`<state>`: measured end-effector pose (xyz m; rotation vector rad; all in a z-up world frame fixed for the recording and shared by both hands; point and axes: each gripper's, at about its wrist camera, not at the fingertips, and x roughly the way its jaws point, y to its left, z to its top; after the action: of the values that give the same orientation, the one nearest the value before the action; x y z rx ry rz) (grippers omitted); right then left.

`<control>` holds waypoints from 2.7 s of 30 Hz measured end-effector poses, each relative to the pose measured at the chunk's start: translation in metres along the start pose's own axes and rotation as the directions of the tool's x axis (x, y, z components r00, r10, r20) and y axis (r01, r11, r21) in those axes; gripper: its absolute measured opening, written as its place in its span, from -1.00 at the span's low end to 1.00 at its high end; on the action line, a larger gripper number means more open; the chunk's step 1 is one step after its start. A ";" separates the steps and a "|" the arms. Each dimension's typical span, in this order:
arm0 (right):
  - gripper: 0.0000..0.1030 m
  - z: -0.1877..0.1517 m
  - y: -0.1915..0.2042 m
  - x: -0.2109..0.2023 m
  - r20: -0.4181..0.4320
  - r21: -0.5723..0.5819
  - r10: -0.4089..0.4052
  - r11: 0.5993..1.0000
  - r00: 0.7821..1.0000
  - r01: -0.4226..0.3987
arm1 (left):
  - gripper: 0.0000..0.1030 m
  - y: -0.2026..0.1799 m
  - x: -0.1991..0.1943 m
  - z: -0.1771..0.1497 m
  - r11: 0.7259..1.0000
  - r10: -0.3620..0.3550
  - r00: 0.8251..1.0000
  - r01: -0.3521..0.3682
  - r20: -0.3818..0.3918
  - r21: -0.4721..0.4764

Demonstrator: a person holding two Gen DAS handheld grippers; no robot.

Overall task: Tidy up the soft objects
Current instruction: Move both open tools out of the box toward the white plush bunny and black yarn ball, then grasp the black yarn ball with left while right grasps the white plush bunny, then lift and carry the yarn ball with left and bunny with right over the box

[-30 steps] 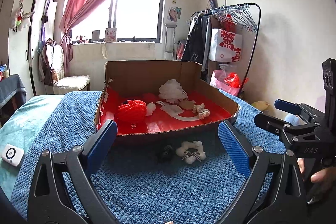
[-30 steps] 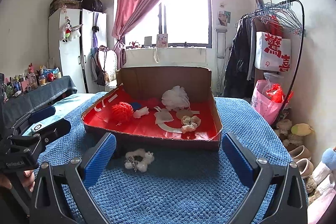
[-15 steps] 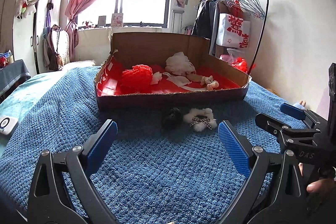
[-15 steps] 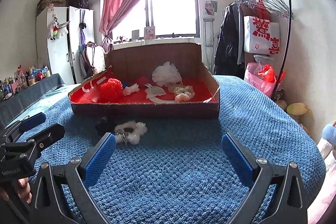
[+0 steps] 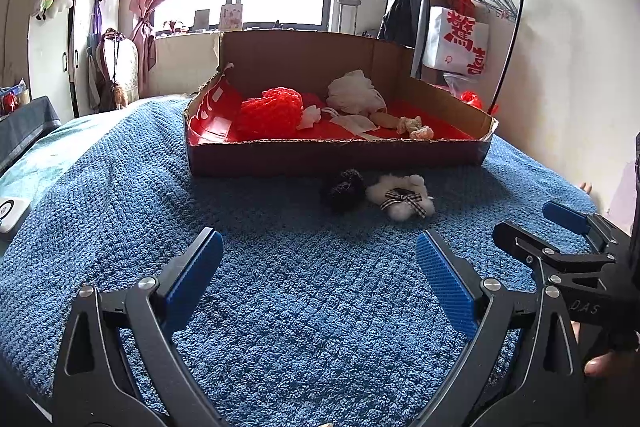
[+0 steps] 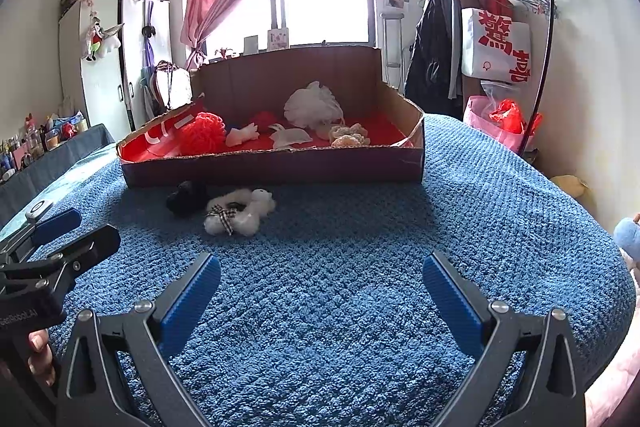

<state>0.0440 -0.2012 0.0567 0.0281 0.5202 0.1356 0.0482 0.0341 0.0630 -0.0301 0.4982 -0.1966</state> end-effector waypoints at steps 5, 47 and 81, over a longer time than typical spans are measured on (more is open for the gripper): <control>1.00 -0.002 0.000 0.002 -0.006 0.001 0.000 1.000 1.000 0.000 | 0.91 0.002 0.002 -0.002 1.000 0.004 1.000 -0.004 -0.011 -0.003; 1.00 0.075 0.009 0.091 -0.322 -0.056 0.297 0.942 0.899 -0.331 | 0.90 0.022 0.072 0.066 0.976 -0.160 0.955 0.190 -0.250 0.102; -0.08 0.078 0.013 0.071 -0.311 -0.137 0.383 0.888 0.870 -0.439 | -0.38 0.003 0.068 0.079 0.933 -0.306 0.909 0.345 -0.284 0.101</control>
<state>0.1422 -0.1781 0.0897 -0.0821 0.7748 0.6227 0.1445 0.0221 0.1001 0.0604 0.7441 -0.5731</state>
